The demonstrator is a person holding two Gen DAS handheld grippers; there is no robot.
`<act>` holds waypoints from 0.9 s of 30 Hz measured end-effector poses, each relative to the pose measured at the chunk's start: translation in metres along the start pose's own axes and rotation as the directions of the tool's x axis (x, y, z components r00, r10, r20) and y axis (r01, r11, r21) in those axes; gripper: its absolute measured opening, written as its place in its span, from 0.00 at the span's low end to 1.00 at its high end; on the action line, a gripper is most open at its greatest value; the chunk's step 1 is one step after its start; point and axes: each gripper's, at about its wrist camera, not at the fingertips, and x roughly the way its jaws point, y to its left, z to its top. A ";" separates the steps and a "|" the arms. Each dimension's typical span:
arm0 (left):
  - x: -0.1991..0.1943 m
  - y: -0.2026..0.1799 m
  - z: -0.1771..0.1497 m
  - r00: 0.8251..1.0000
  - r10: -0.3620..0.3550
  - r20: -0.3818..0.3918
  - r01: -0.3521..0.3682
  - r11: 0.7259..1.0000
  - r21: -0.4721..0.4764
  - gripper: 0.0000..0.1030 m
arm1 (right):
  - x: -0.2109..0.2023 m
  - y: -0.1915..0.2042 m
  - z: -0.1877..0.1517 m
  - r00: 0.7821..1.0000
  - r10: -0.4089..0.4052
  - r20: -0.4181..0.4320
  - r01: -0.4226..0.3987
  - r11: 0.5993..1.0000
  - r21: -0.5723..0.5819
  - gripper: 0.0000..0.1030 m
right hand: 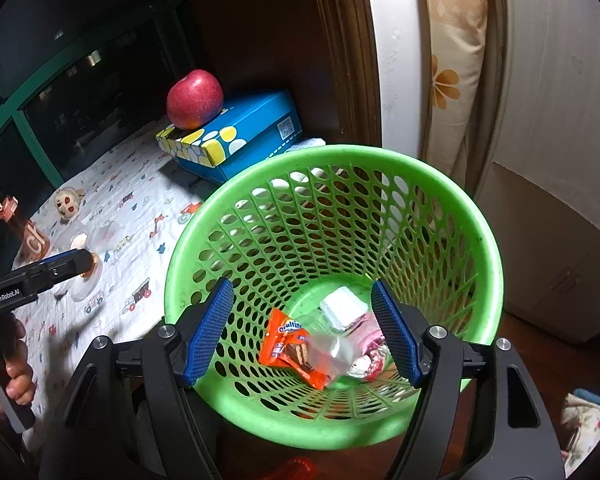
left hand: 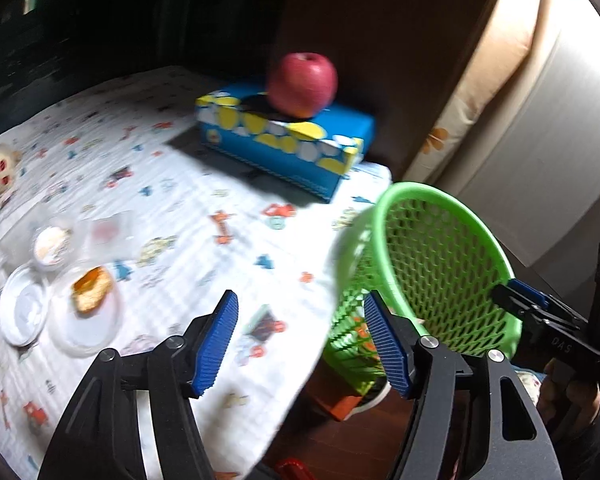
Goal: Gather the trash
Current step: 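Carry orange packet and clear cup over the green basket and release both, then move the left tool to the white round lid and grasp its rim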
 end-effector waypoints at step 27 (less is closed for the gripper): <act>-0.018 0.225 -0.045 0.939 0.336 -0.076 -0.345 0.906 -0.245 0.87 | 0.027 0.131 0.006 0.983 0.172 -0.066 -0.182 0.965 -0.190 0.76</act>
